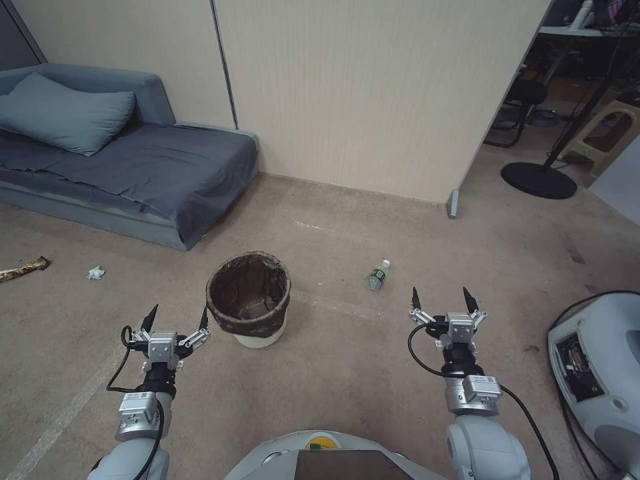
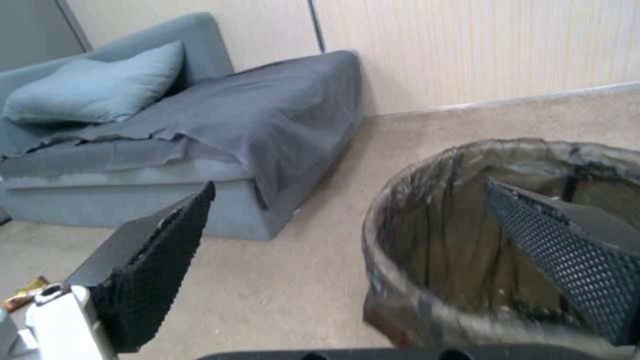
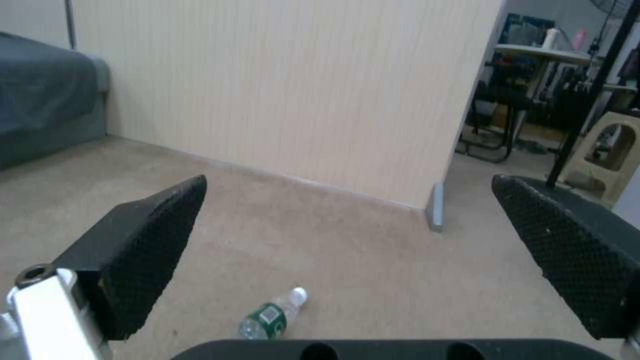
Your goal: Pick up the trash bin, then pick up the garbage from the floor and place it into the trash bin.
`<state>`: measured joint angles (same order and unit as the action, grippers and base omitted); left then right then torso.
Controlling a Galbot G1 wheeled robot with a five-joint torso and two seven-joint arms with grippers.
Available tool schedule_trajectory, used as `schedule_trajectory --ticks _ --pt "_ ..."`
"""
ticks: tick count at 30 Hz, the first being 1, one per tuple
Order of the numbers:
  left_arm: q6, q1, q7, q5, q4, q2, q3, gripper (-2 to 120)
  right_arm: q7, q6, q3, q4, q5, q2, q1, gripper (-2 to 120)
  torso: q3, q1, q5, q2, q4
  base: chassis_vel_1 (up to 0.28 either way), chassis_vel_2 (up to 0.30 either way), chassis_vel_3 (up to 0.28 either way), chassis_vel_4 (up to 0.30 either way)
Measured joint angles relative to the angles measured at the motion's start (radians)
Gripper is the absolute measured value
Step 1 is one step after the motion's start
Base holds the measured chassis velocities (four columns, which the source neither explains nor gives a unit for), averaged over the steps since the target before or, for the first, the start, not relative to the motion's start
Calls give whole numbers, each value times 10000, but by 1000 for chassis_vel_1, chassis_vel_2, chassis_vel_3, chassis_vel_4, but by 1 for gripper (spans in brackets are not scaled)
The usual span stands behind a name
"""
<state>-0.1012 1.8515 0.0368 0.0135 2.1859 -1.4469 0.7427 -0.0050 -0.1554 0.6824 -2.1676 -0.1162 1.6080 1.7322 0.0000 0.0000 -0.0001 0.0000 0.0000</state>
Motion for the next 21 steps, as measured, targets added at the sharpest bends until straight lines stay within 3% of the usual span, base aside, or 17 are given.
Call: schedule_trajectory --ticks 5,13,16,17,20,21 --pt "100 2 8 71 32 11 -30 100 1 -44 -14 1 29 0 -13 100 0 0 1 0 0 -135 135 149 -149" --pt "921 -360 -289 156 -34 15 47 100 48 -98 -7 -14 210 0 -49 100 -1 0 1 0 0 -36 35 40 -31" --pt "2093 -851 -499 266 30 41 186 100 92 -57 38 -34 316 0 -54 100 -1 0 1 0 1 0 0 0 0" --pt "2093 -851 -499 266 30 41 186 100 92 -57 38 -34 316 0 -54 100 -1 0 1 0 1 0 0 0 0" --pt "3339 -1346 -600 614 213 453 186 100 114 -40 39 -36 331 0 -52 100 0 0 1 0 2 0 0 0 0" --pt "3339 -1346 -600 614 213 453 186 100 114 -40 39 -36 331 0 -52 100 0 0 1 0 2 0 0 0 0"
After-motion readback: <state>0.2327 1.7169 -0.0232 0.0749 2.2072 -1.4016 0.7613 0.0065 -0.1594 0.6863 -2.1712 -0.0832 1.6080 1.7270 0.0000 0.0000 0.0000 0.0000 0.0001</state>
